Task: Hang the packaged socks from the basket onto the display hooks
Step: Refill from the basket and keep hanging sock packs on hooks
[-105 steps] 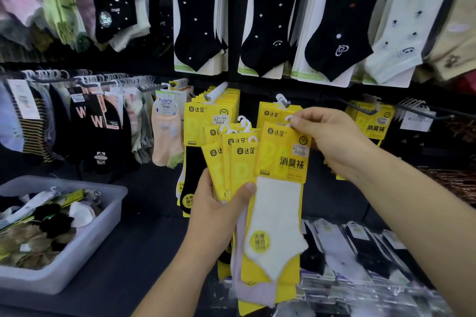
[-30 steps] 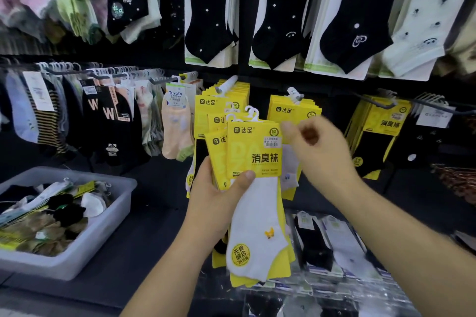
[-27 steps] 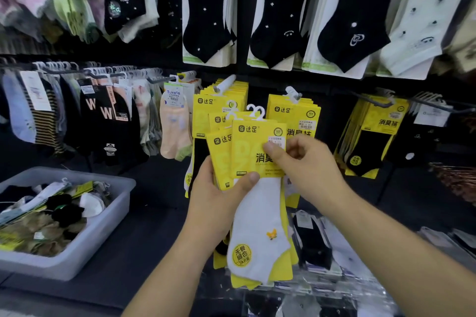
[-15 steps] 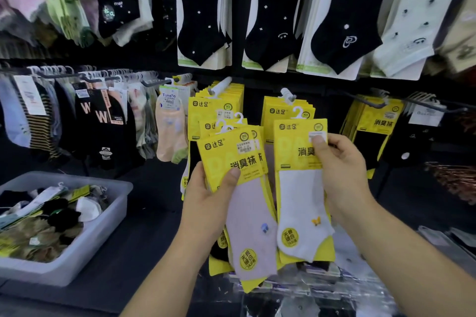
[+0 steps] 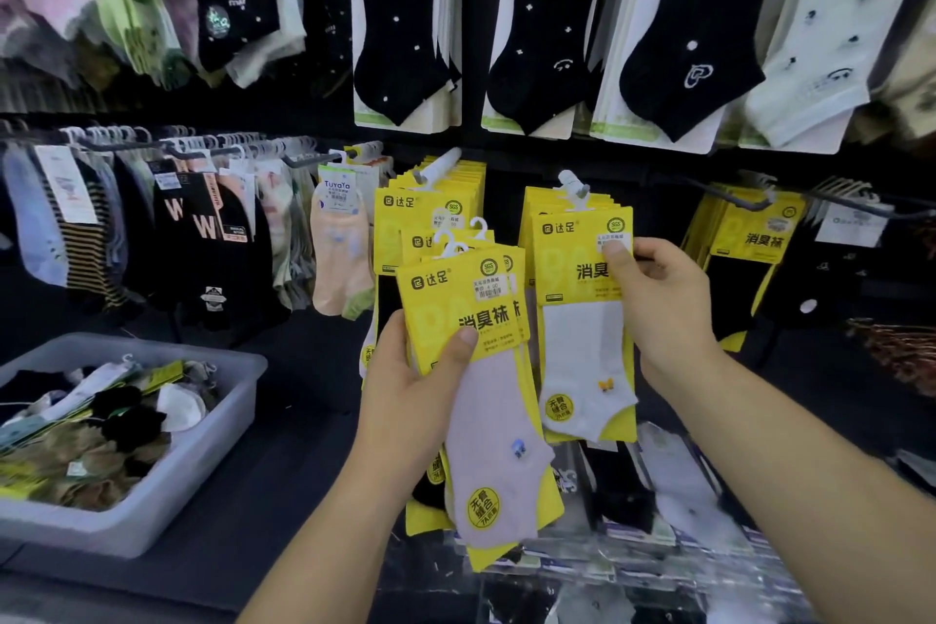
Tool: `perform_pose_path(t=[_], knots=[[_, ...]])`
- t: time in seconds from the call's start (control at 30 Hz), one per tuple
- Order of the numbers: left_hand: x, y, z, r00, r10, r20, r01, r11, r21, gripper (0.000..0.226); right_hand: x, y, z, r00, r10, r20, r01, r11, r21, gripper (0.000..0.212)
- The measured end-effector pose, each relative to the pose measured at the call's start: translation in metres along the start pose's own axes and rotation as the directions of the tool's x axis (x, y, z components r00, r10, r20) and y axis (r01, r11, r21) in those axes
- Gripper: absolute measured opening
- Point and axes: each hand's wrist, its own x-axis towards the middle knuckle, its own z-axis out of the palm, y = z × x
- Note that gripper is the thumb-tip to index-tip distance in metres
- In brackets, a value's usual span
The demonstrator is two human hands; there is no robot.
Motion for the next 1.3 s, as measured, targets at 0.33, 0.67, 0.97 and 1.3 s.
perform_pose_path(t=[0.33,0.67,0.97,1.3], knots=[[-0.006,0.003,0.007,0.999,0.016,0.047,-0.014,0.999,-0.047,0.043,-0.052,-0.003,0.004,0.969,0.092,0.23,-0.083,0.995,-0.05,0.042],[-0.01,0.003,0.008,0.991,0.021,0.129,-0.004,0.992,-0.126,0.049,-0.062,0.005,0.003,0.933,0.174,0.315,-0.204,0.977,0.064,0.007],[-0.005,0.004,0.003,0.999,0.029,0.046,-0.022,0.987,-0.157,0.027,-0.038,0.009,-0.018,0.994,0.093,-0.062,-0.084,0.988,0.132,0.006],[-0.002,0.006,-0.003,0.998,0.064,0.008,-0.062,0.99,-0.128,0.027,-0.02,0.007,-0.006,0.999,-0.017,-0.047,0.019,0.999,0.027,0.009]])
